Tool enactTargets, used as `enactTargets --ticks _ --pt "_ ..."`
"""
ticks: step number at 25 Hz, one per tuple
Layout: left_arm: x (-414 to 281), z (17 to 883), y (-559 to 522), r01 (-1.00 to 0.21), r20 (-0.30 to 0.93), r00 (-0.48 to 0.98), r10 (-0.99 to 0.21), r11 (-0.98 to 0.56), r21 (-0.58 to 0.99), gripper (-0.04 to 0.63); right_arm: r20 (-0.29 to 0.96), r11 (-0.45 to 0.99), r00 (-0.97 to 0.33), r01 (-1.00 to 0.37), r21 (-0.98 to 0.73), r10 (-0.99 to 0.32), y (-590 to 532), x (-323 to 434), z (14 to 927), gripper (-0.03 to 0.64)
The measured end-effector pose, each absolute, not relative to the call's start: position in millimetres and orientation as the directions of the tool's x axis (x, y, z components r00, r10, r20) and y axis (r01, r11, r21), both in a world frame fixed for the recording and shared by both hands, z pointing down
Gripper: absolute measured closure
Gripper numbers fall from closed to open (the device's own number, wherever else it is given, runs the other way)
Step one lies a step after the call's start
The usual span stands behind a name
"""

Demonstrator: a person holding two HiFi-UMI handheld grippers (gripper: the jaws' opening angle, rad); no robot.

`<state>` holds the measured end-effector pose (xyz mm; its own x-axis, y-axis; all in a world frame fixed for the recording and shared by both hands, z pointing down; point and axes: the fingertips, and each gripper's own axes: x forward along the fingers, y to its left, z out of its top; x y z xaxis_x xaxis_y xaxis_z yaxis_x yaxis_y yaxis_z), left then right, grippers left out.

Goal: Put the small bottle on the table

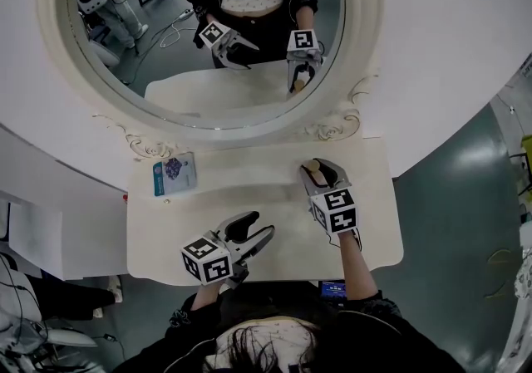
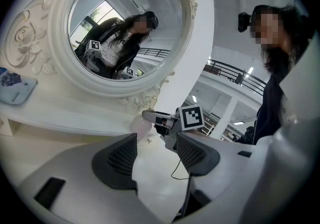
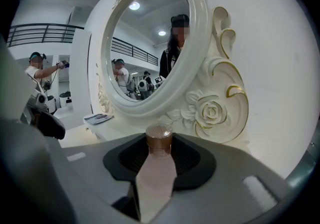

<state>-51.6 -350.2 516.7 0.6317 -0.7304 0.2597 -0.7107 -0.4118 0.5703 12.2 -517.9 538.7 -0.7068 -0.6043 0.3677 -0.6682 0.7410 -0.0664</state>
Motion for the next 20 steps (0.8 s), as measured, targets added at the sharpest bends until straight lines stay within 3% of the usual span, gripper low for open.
enactTargets --ticks 20 --pt "-71.0 501.8 -332.3 -0.701 0.232 0.639 -0.733 -0.431 0.568 0.348 0.312 0.699 -0.675 -0.714 -0.048 -0.668 -544.0 3.9 537.4 0.468"
